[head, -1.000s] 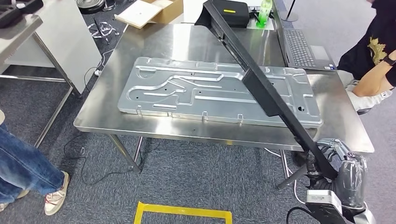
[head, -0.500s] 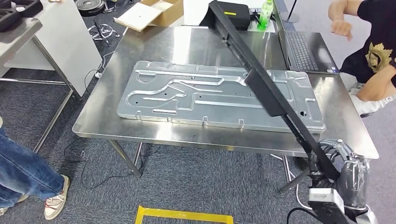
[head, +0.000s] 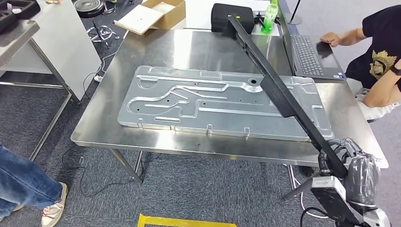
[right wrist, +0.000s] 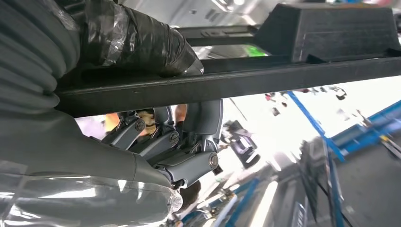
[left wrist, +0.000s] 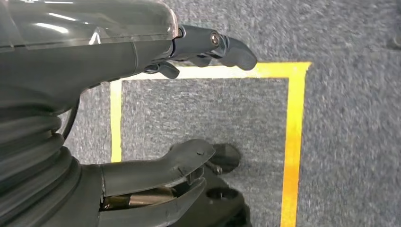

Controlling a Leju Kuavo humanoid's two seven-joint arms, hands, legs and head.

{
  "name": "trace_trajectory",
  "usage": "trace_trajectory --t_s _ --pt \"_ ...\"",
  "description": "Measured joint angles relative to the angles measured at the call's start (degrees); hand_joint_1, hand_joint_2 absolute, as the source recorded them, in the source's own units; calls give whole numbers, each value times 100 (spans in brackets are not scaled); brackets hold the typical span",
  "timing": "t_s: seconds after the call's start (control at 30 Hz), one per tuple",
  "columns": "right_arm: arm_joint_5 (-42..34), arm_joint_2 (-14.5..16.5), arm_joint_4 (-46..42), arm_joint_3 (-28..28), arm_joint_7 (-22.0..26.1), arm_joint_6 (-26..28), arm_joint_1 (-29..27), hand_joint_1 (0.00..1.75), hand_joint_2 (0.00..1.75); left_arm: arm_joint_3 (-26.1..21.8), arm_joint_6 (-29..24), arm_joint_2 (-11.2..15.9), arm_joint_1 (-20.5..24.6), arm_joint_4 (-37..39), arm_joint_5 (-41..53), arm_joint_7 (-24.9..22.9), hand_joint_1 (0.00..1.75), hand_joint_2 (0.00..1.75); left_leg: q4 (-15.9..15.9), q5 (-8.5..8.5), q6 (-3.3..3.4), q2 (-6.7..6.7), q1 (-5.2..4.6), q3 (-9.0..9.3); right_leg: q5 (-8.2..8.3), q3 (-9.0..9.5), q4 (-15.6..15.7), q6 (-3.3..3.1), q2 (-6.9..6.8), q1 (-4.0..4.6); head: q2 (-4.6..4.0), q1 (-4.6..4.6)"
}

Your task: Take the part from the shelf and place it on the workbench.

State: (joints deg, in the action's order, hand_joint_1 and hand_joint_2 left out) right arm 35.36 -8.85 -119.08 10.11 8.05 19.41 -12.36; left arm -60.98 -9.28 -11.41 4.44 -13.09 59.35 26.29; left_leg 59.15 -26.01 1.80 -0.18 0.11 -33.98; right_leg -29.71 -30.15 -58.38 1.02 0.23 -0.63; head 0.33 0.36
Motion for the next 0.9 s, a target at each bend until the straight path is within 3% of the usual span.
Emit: trace_trajectory --t_s 0.07,0.1,0.17,0.2,0.23,0.27,0.3,0.37,0.4,0.47,0.57,0.6,0.67,0.73,0.77,0.8,0.87,0.9 --pt "96 -70 124 86 -102 -106 82 175 175 4 5 1 6 0 22 -3 0 175 -75 21 69 0 5 39 -103 -57 -150 53 -10 -16 0 1" --pt "153 -111 197 127 -166 -175 133 175 175 9 8 1 17 0 36 -5 0 175 -104 27 100 3 9 62 -225 -171 -383 70 -13 -23 0 2" --pt "260 -197 384 200 -305 -320 239 175 175 22 18 1 47 0 58 -8 0 175 -112 10 143 5 -10 86 -507 -564 -1087 90 -17 -27 0 2" --pt "311 -239 501 232 -375 -387 283 175 175 31 24 1 59 0 66 -13 0 175 -109 -4 156 3 -18 99 -573 -759 -1384 97 -17 -28 0 2" --pt "357 -278 617 258 -436 -444 320 175 175 39 27 1 65 0 71 -18 0 175 -107 -22 165 -1 -25 118 -535 -881 -1517 100 -18 -29 0 2" --pt "401 -316 731 280 -491 -496 359 175 175 46 28 1 68 0 75 -26 0 175 -102 -42 166 -6 -30 143 -386 -903 -1446 98 -18 -29 0 2" --pt "440 -356 840 298 -537 -539 406 175 175 52 28 1 68 0 78 -33 0 175 -96 -67 161 -10 -32 175 -149 -824 -1175 91 -18 -29 0 2" --pt "490 -440 1059 334 -611 -604 524 175 175 62 28 1 77 0 81 -45 0 175 -74 -122 132 -16 -46 222 250 -554 -465 64 -19 -15 0 3" --pt "502 -482 1170 359 -644 -625 584 175 175 69 28 1 88 0 83 -55 0 175 -67 -140 112 -19 -55 229 340 -459 -224 47 -18 -1 0 3" --pt "512 -551 1371 425 -694 -645 672 175 175 79 28 1 108 0 84 -80 0 175 -62 -159 64 -25 -69 223 335 -410 -85 8 -12 32 0 2" --pt "532 -631 1609 507 -744 -657 759 175 175 83 29 1 112 0 84 -95 0 175 67 -273 -15 -21 -56 183 340 -380 -38 -85 -4 -1 0 0" --pt "543 -651 1676 527 -761 -665 786 175 175 84 35 1 115 0 84 -87 0 175 283 -400 -41 -19 -52 87 340 -365 -23 -116 -6 -14 0 0" --pt "565 -678 1792 573 -779 -686 840 175 175 85 54 1 119 0 80 -67 0 175 1009 -739 -75 -16 -41 -274 325 -350 -21 -155 -15 -10 0 -1" --pt "576 -695 1892 607 -779 -697 887 175 175 85 70 1 110 0 75 -55 0 175 1577 -883 -91 -16 -34 -591 308 -330 -23 -170 -16 -5 0 -1" --pt "577 -702 1936 616 -779 -697 903 175 175 85 74 1 105 0 74 -53 0 175 1575 -794 -90 -16 -32 -614 298 -312 -24 -170 -14 -4 0 -1" --pt "578 -708 1973 625 -779 -697 916 175 175 85 78 1 104 0 73 -52 0 175 1349 -612 -82 -15 -30 -525 286 -287 -24 -162 -12 -5 0 -1" --pt "579 -719 2029 643 -780 -697 937 175 175 85 81 1 110 0 72 -48 0 175 559 -217 -54 -15 -29 -164 256 -242 -33 -130 -10 4 0 0" --pt "580 -723 2054 653 -784 -697 946 175 175 85 82 1 116 0 72 -46 0 175 243 -107 -35 -17 -30 -15 242 -231 -40 -104 -8 13 0 1"
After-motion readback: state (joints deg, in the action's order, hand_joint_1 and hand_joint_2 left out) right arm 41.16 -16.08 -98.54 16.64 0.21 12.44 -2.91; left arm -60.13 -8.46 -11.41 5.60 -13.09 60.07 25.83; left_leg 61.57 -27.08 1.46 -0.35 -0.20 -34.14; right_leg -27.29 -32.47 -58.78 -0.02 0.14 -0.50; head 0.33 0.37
